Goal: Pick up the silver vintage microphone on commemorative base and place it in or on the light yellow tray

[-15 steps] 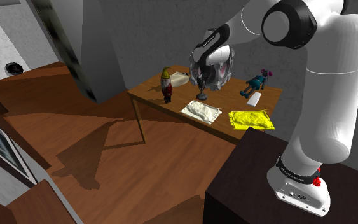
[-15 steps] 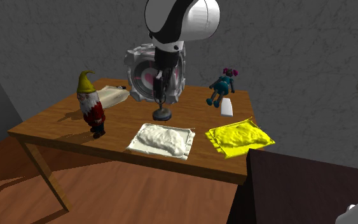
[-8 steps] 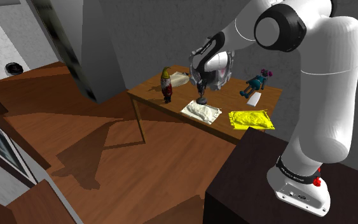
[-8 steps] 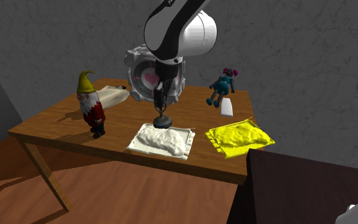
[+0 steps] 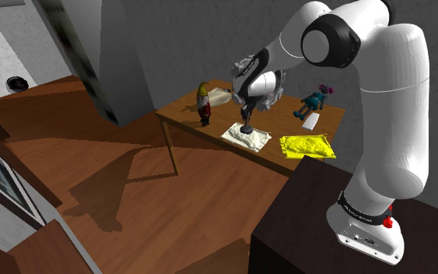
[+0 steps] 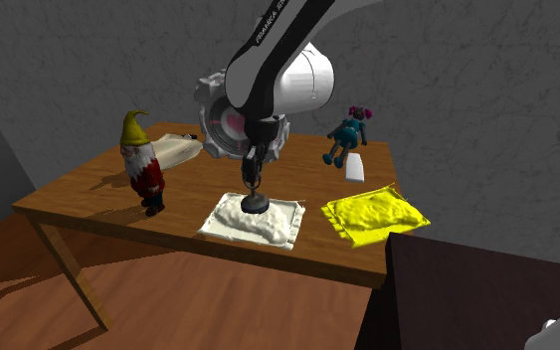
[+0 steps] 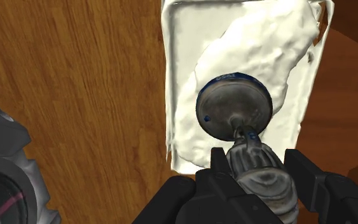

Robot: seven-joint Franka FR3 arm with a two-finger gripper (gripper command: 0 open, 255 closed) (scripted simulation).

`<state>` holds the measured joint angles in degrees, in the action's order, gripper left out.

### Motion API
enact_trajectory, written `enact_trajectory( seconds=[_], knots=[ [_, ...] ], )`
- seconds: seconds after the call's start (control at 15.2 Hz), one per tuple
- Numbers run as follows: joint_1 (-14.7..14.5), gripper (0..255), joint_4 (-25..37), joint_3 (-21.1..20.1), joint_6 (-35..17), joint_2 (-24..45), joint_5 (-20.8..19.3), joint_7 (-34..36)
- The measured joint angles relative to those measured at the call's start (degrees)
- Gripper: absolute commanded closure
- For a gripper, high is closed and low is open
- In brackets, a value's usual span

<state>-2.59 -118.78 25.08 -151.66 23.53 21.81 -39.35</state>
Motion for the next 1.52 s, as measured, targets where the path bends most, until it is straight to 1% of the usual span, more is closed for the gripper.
enact_trajectory(
  seconds=[0.4,0.46,0.86,1.19,1.52],
  knots=[
    [0.21,255,-0.09,-0.28,-0.49,0.38,0.4,-0.3],
    [0.22,0,-0.09,-0.28,-0.49,0.38,0.4,-0.3],
    [0.22,0,-0.09,-0.28,-0.5,0.38,0.4,-0.31],
    [-2.39,0,-1.8,3.08,3.32,-5.74,-4.36,2.79],
    [-2.86,0,-2.02,3.43,3.81,-6.51,-5.12,3.47]
  ],
)
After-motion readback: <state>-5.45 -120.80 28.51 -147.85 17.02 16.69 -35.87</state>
